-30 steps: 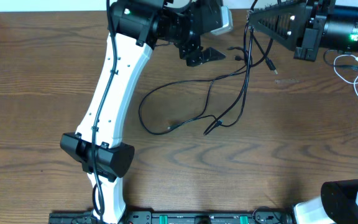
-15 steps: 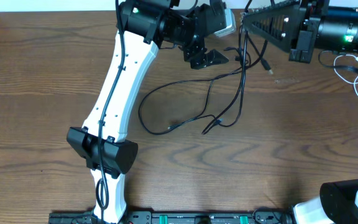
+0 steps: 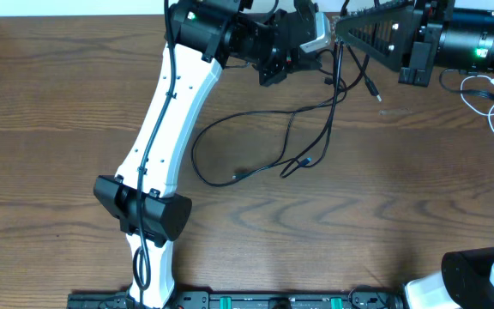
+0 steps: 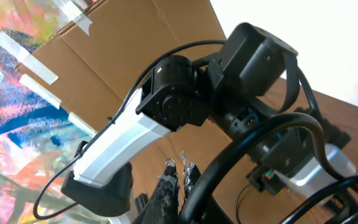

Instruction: Untangle cables

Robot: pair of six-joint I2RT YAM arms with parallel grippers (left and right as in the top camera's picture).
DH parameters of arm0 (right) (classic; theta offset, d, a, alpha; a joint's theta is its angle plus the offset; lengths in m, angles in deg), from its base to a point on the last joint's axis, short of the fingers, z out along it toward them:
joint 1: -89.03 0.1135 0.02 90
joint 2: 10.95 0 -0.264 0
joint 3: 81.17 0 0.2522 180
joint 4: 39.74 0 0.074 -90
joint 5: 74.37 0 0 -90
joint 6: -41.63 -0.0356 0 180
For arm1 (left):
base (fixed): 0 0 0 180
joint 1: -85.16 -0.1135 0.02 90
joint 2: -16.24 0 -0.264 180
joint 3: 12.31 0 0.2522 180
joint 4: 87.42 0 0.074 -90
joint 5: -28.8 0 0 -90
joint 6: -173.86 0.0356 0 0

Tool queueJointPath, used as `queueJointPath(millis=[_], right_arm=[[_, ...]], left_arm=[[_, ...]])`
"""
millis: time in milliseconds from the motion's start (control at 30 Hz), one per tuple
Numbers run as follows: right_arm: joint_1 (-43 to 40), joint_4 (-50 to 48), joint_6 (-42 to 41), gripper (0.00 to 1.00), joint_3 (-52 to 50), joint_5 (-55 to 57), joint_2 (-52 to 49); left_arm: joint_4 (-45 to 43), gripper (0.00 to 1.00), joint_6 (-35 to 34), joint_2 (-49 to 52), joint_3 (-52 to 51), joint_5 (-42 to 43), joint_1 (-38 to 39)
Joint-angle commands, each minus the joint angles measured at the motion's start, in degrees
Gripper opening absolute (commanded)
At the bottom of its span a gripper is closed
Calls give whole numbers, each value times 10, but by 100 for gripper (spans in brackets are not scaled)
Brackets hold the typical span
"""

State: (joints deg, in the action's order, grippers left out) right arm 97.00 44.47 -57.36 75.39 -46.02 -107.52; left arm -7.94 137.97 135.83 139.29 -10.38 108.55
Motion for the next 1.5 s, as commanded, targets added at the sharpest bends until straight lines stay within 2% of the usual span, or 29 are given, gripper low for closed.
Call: queueJointPath(millis=[0,100,200,267,400,500,700,800,967,1067,1267,1467], right_arm=[[6,-3,-5,1,8,5,4],[6,4,-1,1,8,49,4],[6,20,10,1,8,120,4],[6,33,20,1,8,157,4],[-1,60,24,1,8,234,3],[-17,73,24,1,8,272,3],[-49,106,24,1,7,367,2],[-67,144,27,1,7,421,-8],[-72,201,49,1,7,434,-47],[-72,235,64,1,7,437,-90],[-71,228,65,1,7,438,-166],[-71,207,65,1,7,438,-212]], left_arm=[[-9,7,-52,3,-7,-68,-31],[-9,7,-78,-2,-7,-28,-81],[-13,7,-85,-10,-7,79,-147],[-29,7,-121,-16,-7,122,-198],[-39,8,-184,-38,-7,99,-284],[-30,7,-189,-70,-7,74,-329],[-43,8,-202,-154,-7,-5,-345],[-103,7,-263,-216,-7,-23,-345],[-216,7,-367,-284,13,-23,-345],[-261,7,-418,-301,43,-13,-345],[-316,7,-505,-304,147,11,-354],[-369,7,-594,-304,219,86,-448]])
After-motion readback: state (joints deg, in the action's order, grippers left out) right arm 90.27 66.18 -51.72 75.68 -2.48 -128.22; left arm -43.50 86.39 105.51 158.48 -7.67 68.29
